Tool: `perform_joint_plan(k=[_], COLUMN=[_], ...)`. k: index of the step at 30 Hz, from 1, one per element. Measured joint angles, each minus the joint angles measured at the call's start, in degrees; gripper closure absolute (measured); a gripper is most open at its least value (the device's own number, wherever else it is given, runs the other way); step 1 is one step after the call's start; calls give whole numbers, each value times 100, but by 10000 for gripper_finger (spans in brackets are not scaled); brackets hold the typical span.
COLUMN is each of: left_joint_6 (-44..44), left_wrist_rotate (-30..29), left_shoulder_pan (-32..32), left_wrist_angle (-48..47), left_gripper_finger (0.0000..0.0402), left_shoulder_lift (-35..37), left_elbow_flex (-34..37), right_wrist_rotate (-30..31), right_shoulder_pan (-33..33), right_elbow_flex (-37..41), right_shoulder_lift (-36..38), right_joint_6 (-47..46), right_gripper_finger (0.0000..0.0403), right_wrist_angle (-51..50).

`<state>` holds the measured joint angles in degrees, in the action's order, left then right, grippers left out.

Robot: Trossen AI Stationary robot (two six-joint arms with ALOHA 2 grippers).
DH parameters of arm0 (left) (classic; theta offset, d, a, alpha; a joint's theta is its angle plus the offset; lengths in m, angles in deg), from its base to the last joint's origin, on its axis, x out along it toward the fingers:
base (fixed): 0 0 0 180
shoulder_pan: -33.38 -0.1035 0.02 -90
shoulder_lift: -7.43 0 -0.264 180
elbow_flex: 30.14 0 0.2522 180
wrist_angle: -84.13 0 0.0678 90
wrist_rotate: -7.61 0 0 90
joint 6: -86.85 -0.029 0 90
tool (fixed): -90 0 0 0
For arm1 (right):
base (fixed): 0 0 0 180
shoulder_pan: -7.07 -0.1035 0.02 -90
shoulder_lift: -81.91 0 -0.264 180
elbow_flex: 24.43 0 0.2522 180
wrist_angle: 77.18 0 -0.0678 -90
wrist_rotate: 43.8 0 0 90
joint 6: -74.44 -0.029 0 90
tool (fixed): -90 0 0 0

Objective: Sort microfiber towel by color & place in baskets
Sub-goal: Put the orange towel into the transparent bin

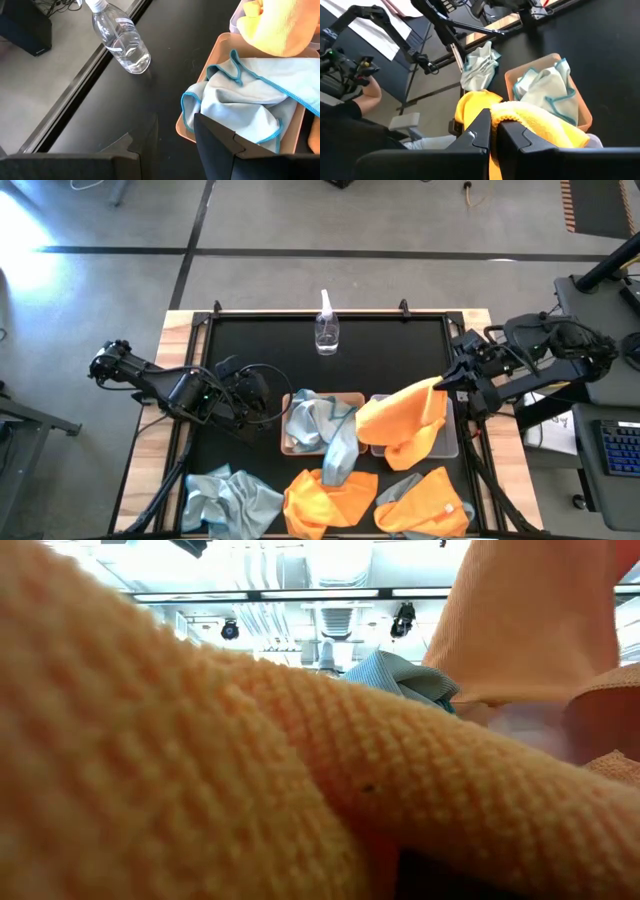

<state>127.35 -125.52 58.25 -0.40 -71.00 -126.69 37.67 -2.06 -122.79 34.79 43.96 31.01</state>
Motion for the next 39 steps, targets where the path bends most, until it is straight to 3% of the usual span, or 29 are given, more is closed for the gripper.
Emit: perform_joint_plan(k=[6,13,26,39], left_joint_6=[12,79,101,101], left_wrist_rotate=[0,0,2,2], left_shoulder_pan=[-1,-1,-1,0], left_wrist_angle=[0,0,2,3], left_gripper_finger=[288,288,288,288], left_shoulder_lift=[0,0,-2,-2], left_elbow_flex=[0,0,0,0], right_wrist_rotate=[18,15,272,405], right_shoulder_pan=[0,0,0,0], right_elbow_flex=[-85,-380,-428,-95], right_shoulder_lift=[61,149,303,175], right_joint_6=[-142,359,106,37], right_gripper_finger=[394,394,394,394], right_wrist_angle=[72,498,-1283,-1415])
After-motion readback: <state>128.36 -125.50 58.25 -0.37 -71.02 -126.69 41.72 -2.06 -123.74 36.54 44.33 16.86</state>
